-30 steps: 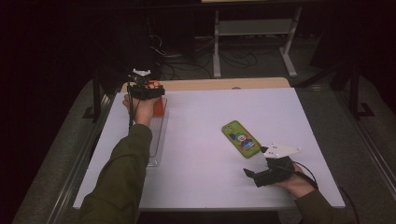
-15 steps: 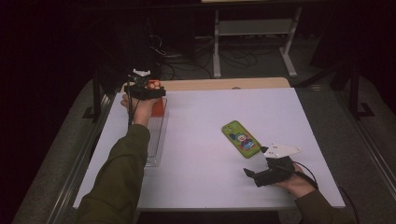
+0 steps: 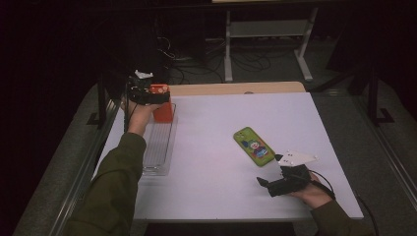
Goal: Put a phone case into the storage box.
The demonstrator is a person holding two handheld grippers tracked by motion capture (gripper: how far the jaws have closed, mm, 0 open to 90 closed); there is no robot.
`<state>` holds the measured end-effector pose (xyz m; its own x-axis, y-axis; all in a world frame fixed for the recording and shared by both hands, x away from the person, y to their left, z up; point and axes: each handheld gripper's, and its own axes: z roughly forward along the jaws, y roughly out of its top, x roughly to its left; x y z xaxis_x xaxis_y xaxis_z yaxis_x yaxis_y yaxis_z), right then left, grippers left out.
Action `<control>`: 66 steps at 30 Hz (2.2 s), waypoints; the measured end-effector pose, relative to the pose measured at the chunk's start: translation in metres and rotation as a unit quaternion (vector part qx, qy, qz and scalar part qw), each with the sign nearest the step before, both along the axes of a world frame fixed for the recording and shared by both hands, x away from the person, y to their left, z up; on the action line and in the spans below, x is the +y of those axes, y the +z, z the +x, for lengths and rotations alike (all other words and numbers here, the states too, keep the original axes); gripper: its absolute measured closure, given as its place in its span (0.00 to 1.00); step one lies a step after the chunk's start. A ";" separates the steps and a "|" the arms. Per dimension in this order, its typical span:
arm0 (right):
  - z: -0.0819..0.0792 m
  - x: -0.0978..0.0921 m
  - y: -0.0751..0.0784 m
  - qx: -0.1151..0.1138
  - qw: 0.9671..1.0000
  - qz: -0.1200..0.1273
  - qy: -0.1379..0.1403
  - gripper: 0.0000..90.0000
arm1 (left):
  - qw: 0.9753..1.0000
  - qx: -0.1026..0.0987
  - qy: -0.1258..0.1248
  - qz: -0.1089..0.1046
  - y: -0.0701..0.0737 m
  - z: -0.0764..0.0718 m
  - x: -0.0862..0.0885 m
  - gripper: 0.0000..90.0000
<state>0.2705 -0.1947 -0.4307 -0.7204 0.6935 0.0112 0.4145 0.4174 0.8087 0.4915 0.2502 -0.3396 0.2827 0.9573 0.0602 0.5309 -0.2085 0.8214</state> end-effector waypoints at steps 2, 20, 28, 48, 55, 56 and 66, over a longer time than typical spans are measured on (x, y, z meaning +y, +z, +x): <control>0.000 0.000 0.000 -0.001 1.000 0.000 0.000 0.01 | 1.000 -0.002 -0.012 0.000 0.005 -0.005 0.002 0.00; 0.001 0.000 0.000 -0.007 1.000 -0.010 0.002 0.01 | 0.979 0.016 -0.204 -0.018 0.021 -0.053 -0.004 0.00; 0.001 0.001 0.000 -0.004 1.000 -0.002 0.003 0.01 | 0.960 0.021 -0.278 -0.025 0.021 -0.073 -0.022 0.00; 0.004 0.003 0.001 0.012 1.000 -0.003 -0.005 0.01 | 0.923 0.033 -0.382 -0.044 -0.016 -0.128 -0.064 0.00; 0.005 0.002 0.005 0.014 1.000 -0.001 -0.015 0.01 | 0.918 0.046 -0.392 -0.044 -0.031 -0.145 -0.074 0.00; 0.006 0.002 0.005 0.015 1.000 0.001 -0.018 0.01 | 0.917 0.046 -0.394 -0.041 -0.034 -0.149 -0.075 0.00; 0.015 0.009 0.014 0.021 1.000 -0.004 -0.017 0.01 | 0.911 0.061 -0.406 -0.026 -0.047 -0.160 -0.089 0.00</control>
<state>0.2851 -0.1854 -0.4170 -0.6949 0.7183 0.0356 0.4627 0.4086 0.7868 0.3317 0.1610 -0.3863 0.9012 0.4293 -0.0591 0.3068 -0.5359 0.7865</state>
